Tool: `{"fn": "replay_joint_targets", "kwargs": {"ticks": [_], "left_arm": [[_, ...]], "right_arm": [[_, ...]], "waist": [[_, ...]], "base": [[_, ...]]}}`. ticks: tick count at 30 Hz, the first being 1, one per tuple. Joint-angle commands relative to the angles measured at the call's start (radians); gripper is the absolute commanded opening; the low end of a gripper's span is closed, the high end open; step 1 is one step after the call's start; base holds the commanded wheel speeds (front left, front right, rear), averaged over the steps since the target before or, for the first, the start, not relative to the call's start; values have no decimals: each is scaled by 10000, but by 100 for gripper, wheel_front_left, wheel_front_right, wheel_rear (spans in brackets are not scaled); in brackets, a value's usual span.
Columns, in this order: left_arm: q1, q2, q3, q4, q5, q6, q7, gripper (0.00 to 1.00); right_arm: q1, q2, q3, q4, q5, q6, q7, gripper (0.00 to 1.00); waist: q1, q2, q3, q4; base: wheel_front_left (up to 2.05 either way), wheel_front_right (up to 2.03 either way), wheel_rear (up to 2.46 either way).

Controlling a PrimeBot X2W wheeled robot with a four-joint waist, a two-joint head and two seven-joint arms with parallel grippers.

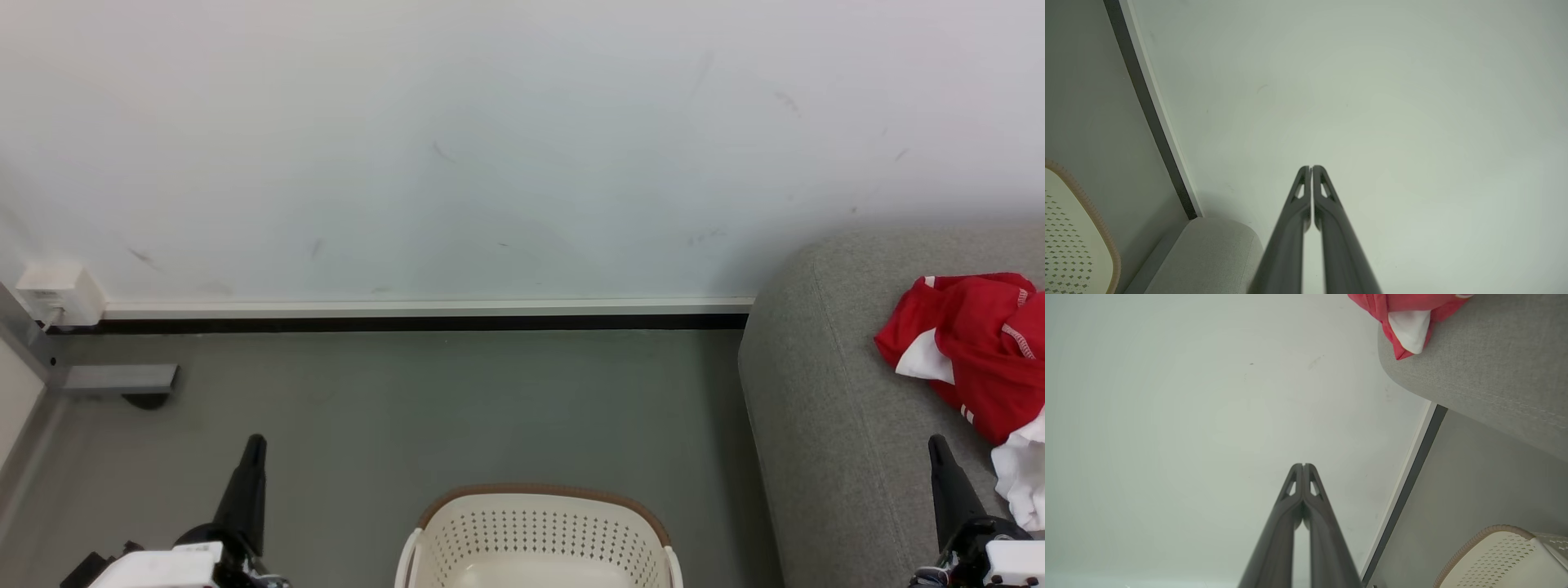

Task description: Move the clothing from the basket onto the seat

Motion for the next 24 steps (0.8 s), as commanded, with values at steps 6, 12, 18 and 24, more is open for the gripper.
{"fn": "replay_joint_targets", "kwargs": {"ticks": [6,12,18,24], "left_arm": [[-79,70,17,-37,-144,-64,40,0],[-79,70,17,-37,-144,-64,40,0],[-79,70,17,-37,-145,-64,39,0],[-79,69,16,-38,-145,-64,39,0]], "right_arm": [[-124,23,-52,-51,-40,7,32,0],[-124,23,-53,-51,-43,7,33,0],[-124,22,-54,-51,-45,7,35,0],[-125,22,-55,-51,-47,7,37,0]], "waist": [[-1,0,0,0],[-1,0,0,0],[-1,0,0,0],[-1,0,0,0]], "base": [[0,0,0],[0,0,0],[0,0,0],[0,0,0]]}}
